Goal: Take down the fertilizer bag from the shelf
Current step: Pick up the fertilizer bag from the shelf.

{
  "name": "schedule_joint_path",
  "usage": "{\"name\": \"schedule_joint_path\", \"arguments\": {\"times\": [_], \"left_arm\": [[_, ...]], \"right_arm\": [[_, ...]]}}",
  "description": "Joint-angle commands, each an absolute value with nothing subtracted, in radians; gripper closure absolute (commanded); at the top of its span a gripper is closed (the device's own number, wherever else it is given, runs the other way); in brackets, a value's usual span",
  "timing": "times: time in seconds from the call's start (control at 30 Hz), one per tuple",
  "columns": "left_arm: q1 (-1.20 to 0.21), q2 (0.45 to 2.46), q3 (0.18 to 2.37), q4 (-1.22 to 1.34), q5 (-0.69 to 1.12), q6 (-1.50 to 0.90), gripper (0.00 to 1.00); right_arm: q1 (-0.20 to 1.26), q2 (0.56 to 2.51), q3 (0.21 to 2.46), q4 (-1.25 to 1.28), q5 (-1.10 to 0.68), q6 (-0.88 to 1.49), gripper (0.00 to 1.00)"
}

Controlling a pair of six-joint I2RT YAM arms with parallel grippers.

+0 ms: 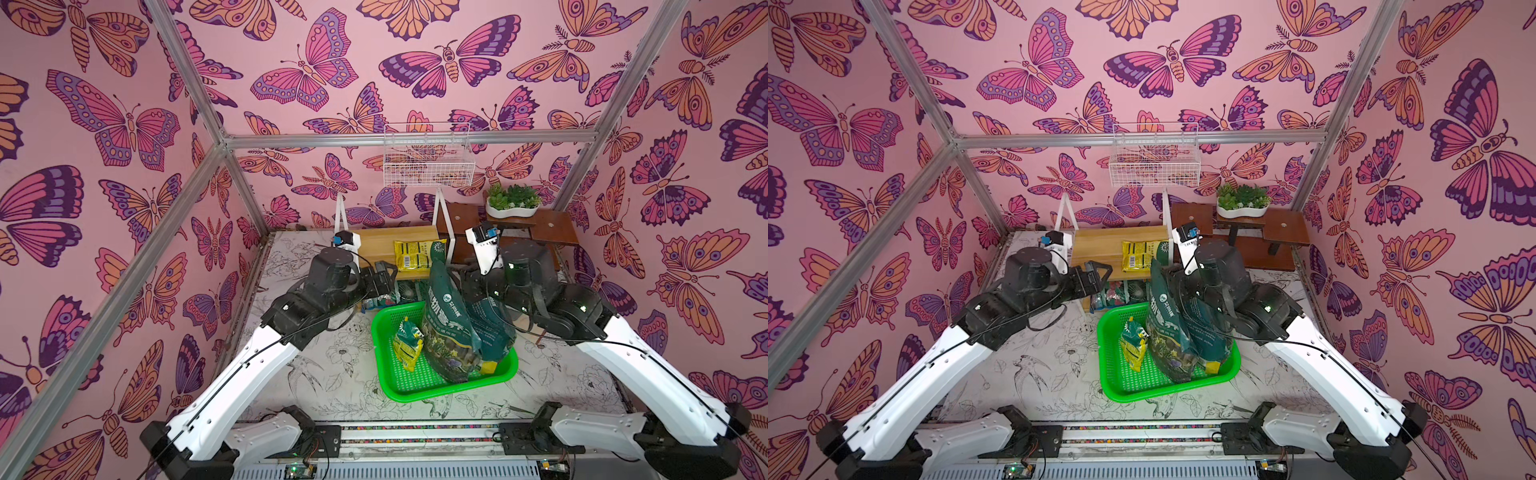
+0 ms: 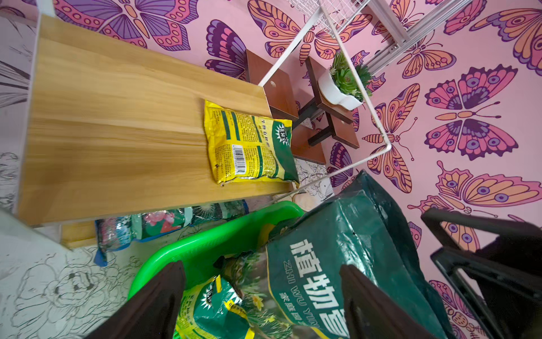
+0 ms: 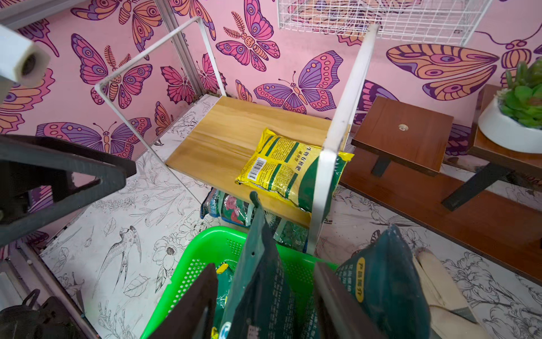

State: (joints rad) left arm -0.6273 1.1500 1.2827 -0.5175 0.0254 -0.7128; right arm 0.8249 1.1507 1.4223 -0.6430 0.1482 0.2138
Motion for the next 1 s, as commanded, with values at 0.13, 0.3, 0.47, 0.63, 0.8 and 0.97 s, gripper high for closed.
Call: {"name": "schedule_joint_path", "arguments": {"times": [0.13,0.3,0.47,0.63,0.8,0.97], "left_arm": [[-0.63,1.303,1.278,-0.435,-0.06,-0.741,0.34],[-0.628,1.37,1.278,-0.368,-0.079,-0.751,0.35],[-0.622,1.429,1.276,-0.325,-0.057,-0.783,0.36],[-0.619,1.476,1.293,-0.313,-0.042,-0.787,0.41],[-0.619,1.505,1.302,-0.314,-0.039,-0.768,0.48],[-0.619,1.524,1.304,-0.317,-0.04,-0.748,0.49]], "right_arm": [[0.798,1.093,1.39,-0.633,0.172,0.232,0.47],[0.793,1.072,1.372,-0.632,0.192,0.23,0.48],[0.79,1.054,1.351,-0.617,0.207,0.229,0.48],[0.788,1.051,1.339,-0.606,0.212,0.226,0.49],[0.788,1.049,1.329,-0.603,0.218,0.222,0.49],[0.787,1.046,1.321,-0.593,0.219,0.222,0.49]]}}
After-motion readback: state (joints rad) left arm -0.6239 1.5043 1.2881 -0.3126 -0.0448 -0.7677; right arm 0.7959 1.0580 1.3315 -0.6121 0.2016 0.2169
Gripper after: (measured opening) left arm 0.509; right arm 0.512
